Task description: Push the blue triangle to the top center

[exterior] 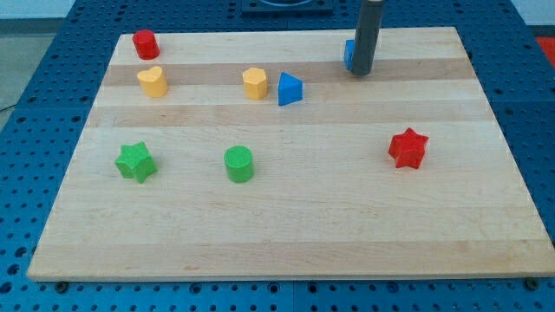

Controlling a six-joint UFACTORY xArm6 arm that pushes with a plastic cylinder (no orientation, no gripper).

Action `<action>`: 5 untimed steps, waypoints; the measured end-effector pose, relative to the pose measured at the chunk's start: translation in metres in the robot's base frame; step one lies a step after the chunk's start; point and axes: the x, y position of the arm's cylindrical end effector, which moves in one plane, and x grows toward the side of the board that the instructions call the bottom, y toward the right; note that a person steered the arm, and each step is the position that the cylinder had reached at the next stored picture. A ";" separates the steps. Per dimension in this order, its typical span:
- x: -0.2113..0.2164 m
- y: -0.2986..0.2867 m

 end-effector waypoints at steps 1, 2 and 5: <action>0.014 0.023; -0.016 0.038; -0.031 -0.067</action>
